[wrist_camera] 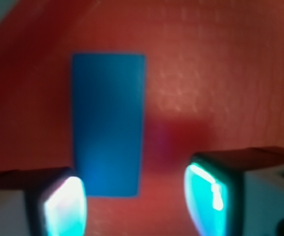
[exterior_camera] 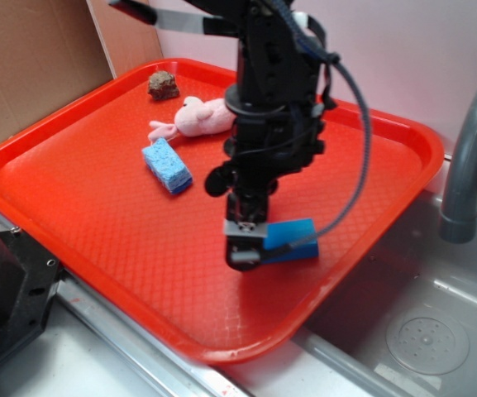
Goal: Grab the blue block.
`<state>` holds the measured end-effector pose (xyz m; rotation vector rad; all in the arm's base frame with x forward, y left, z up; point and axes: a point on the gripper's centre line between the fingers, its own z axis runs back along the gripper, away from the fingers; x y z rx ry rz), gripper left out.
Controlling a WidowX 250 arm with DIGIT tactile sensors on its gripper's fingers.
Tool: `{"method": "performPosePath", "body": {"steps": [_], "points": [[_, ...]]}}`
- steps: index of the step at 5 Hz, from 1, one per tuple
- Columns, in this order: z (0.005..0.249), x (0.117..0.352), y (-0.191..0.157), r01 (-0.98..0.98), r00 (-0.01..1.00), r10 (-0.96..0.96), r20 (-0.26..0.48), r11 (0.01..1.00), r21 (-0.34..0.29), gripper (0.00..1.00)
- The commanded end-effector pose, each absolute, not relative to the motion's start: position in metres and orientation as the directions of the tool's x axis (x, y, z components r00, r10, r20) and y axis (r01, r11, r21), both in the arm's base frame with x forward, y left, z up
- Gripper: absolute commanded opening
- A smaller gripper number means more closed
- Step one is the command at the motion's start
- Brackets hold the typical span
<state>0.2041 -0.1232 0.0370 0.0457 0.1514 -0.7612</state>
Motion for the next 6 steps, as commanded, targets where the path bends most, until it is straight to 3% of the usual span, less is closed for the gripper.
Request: {"method": "performPosePath", "body": {"steps": [1, 3, 4, 6], "points": [[0.043, 0.203, -0.114, 0.651, 0.75, -0.648, -0.134, 0.758, -0.021, 1.0], [0.043, 0.203, -0.114, 0.651, 0.75, -0.648, -0.134, 0.758, -0.021, 1.0], [0.038, 0.183, -0.131, 0.686, 0.726, -0.687, -0.044, 0.727, -0.025, 1.0], [0.048, 0.166, -0.148, 0.724, 0.69, -0.724, -0.012, 0.69, -0.03, 1.0]]}}
